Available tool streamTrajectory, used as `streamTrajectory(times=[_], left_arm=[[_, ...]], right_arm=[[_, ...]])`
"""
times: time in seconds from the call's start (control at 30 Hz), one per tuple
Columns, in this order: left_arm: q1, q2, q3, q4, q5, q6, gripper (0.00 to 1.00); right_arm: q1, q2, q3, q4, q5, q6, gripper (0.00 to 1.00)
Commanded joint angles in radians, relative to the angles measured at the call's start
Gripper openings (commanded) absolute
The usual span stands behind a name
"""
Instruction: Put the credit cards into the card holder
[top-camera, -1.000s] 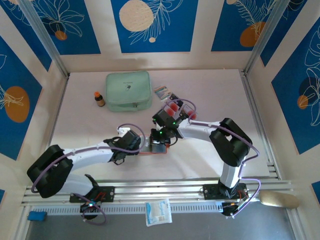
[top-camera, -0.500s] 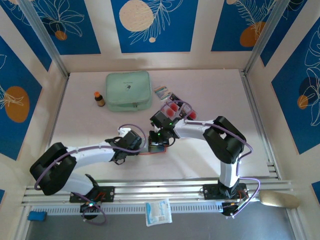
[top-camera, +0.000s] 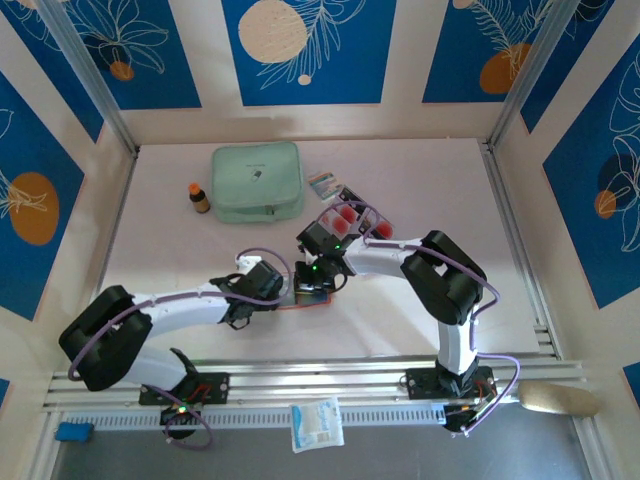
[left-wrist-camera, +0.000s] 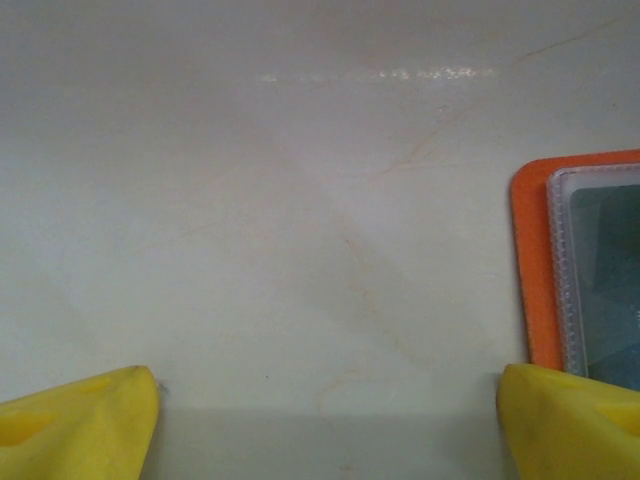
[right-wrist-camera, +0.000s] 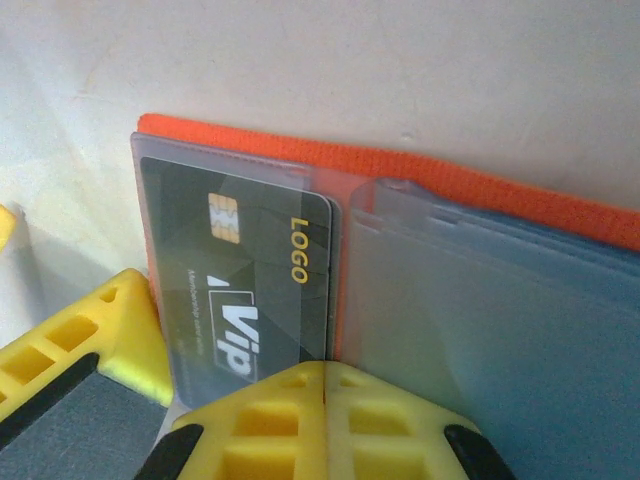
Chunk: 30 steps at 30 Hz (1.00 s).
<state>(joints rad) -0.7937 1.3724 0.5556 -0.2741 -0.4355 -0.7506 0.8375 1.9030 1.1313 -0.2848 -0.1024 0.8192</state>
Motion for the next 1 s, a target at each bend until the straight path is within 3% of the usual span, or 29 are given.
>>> streamTrajectory(times=[0.0,0.43,0.97], left_arm=[[0.008,-0.050,0.011,-0.031,-0.010,0.012,0.89],[0.028,-0.160,0.107,-0.111,-0.004,0.043,0.89],[-0.014,-0.072,0.221,-0.057,0.106,0.040,0.88]], right_arm=[[0.008,0.023,0.009,-0.022,-0.032,0.015,0.02],[-0.027,-0.109,0.008,-0.057,-0.028,-0.008,0.05],[-0.173,-0.174,-0.057,-0.120,0.008,-0.148,0.06]])
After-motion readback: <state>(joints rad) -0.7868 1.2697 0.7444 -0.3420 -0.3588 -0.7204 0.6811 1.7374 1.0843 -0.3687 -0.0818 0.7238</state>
